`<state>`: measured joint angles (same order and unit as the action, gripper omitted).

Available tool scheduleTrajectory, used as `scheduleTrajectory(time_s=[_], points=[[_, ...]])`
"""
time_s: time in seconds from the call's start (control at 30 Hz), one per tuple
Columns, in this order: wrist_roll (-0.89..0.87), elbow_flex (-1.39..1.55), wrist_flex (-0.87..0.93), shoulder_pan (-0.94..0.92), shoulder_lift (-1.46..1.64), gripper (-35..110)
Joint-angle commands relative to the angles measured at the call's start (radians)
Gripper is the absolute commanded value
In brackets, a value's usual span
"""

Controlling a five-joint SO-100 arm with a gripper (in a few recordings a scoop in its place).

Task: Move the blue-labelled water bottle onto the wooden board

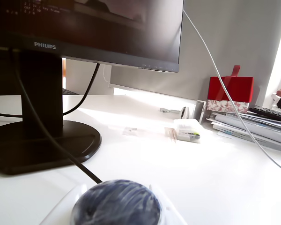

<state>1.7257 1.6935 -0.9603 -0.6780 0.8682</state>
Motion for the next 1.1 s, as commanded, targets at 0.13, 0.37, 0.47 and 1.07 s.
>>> scheduleTrajectory(time_s=[0.13,0.37,0.47,1.07], points=[[-0.06,-0.084,0.063,0.029,0.126,0],[-0.124,-0.239,0.304,0.041,0.241,0],[-0.146,-0.301,0.38,0.041,0.273,0],[-0.222,-0.764,0.778,0.112,0.342,0]])
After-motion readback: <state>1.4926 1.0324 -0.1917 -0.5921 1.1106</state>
